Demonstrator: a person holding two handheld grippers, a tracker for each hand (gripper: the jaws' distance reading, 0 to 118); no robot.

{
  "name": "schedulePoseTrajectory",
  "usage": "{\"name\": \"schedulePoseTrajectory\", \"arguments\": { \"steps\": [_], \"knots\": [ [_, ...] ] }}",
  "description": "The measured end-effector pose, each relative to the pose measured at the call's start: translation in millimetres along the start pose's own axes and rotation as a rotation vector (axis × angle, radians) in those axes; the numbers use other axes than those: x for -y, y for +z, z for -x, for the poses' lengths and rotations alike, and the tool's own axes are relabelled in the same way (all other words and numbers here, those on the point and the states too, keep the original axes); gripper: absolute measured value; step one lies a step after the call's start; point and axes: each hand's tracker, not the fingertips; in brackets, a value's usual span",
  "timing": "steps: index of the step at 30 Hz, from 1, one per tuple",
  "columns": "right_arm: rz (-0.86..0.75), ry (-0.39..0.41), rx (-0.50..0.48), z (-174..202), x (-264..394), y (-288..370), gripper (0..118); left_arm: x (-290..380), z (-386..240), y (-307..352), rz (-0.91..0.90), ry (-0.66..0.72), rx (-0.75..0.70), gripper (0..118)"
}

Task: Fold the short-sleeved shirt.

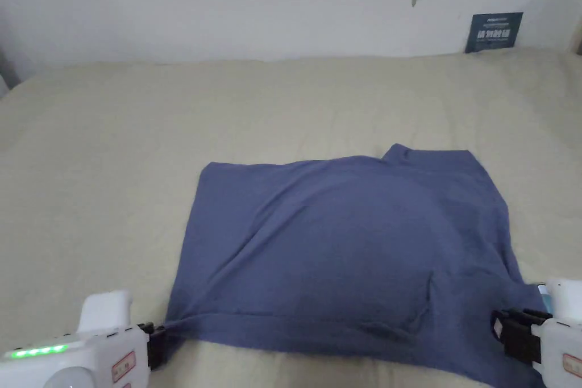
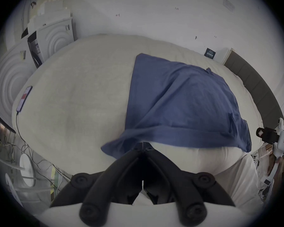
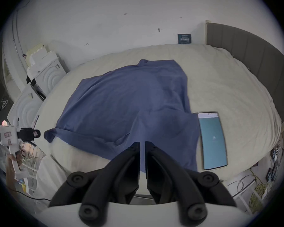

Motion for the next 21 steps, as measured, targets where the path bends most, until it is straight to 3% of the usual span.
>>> {"name": "schedulePoseTrajectory", "arguments": {
  "steps": [3,9,10,11,12,13,14,20,21],
  "knots": [
    [0.000,-0.019,-0.002,6,6,-7,4,11,5,-2,0.024,0.007,0.002,0],
    [0.018,-0.020,-0.009,23,8,-3,3,12,8,-8,0.051,-0.044,-0.018,1],
    [0.016,-0.016,-0.009,24,9,-3,3,12,7,-8,0.023,-0.063,-0.058,14],
    [0.014,-0.021,-0.009,21,8,-2,3,11,6,-9,-0.004,-0.093,-0.089,37],
    [0.016,-0.031,-0.011,22,9,-1,3,9,6,-12,0.010,-0.131,-0.088,71],
    [0.021,-0.037,-0.016,22,9,-1,3,7,9,-17,0.034,-0.136,-0.098,86],
    [0.025,-0.042,-0.017,24,11,1,3,5,12,-24,0.047,-0.132,-0.090,91],
    [0.037,-0.047,-0.015,15,9,-1,3,-6,21,-54,0.076,-0.141,-0.063,88],
    [0.041,-0.052,-0.014,15,9,-2,3,-7,22,-60,0.100,-0.127,-0.057,67]
  ]
}}
